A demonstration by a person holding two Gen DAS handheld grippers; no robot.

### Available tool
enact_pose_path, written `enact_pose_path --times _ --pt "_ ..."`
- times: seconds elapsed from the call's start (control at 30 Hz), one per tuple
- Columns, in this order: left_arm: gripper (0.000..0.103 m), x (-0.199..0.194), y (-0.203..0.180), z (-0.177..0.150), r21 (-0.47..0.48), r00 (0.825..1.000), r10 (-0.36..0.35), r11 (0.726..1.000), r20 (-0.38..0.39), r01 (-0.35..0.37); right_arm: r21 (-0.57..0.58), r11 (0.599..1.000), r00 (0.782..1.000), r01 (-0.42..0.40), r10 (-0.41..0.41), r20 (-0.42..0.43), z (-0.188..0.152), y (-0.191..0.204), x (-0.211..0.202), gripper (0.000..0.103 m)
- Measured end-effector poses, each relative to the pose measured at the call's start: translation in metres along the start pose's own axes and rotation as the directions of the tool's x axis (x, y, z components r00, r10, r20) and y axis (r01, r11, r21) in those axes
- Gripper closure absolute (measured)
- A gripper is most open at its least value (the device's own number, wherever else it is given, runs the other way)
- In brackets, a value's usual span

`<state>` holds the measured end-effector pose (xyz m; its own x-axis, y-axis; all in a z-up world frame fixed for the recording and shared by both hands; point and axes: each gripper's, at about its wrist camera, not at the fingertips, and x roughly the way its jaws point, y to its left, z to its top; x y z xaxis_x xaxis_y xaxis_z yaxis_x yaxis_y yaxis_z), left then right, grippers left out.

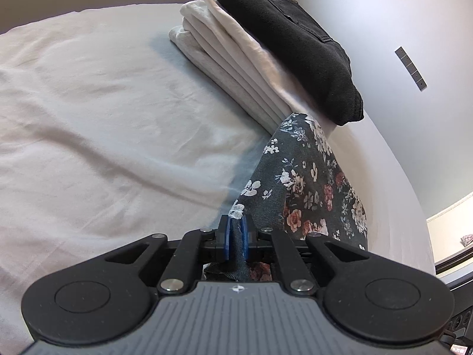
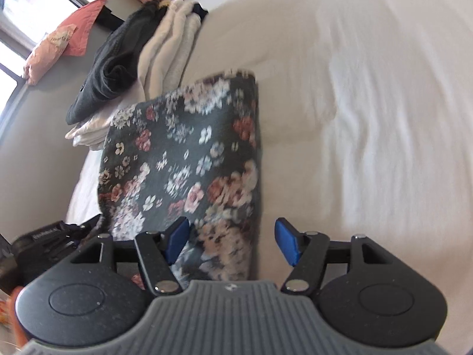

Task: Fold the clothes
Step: 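Lower the folded jeans beside the clothes stack and open the right tool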

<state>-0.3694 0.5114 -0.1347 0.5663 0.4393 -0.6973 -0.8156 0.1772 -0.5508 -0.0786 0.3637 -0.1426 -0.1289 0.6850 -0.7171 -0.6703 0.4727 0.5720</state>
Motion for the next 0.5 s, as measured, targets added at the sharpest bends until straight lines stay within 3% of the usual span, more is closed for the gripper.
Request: enact_pose_path --times 0.07,0.1,0.17,0.27,0.37,0.5 --pt "0.094 0.001 -0.002 0.0 0.01 1.0 0.01 1.0 -0.001 -0.01 0.036 0.999 0.999 -0.03 0.031 -0.015 -0.002 -0.003 0.007 0.035" --pt "0.094 0.002 -0.002 0.0 0.011 1.0 0.013 1.0 -0.002 -0.013 0.039 0.998 0.999 -0.044 0.044 -0.013 -0.003 -0.002 0.008 0.041" --pt "0.094 0.003 0.0 0.0 0.007 1.0 0.013 1.0 -0.004 -0.013 0.043 0.998 0.999 -0.048 0.048 -0.001 -0.004 0.0 0.007 0.067" --pt "0.094 0.003 0.001 0.0 -0.008 1.0 -0.003 1.0 -0.012 0.003 0.053 0.995 0.995 -0.089 0.086 0.039 -0.003 -0.004 -0.006 0.085" --pt "0.094 0.004 -0.002 -0.003 0.006 0.999 -0.029 1.0 -0.04 0.03 0.065 0.99 0.988 -0.127 0.121 0.095 0.0 -0.006 -0.027 0.089" --pt "0.094 0.013 -0.022 -0.012 0.094 0.989 -0.076 0.992 -0.125 0.088 0.076 0.993 0.989 -0.085 0.075 0.131 0.003 -0.02 -0.055 0.09"
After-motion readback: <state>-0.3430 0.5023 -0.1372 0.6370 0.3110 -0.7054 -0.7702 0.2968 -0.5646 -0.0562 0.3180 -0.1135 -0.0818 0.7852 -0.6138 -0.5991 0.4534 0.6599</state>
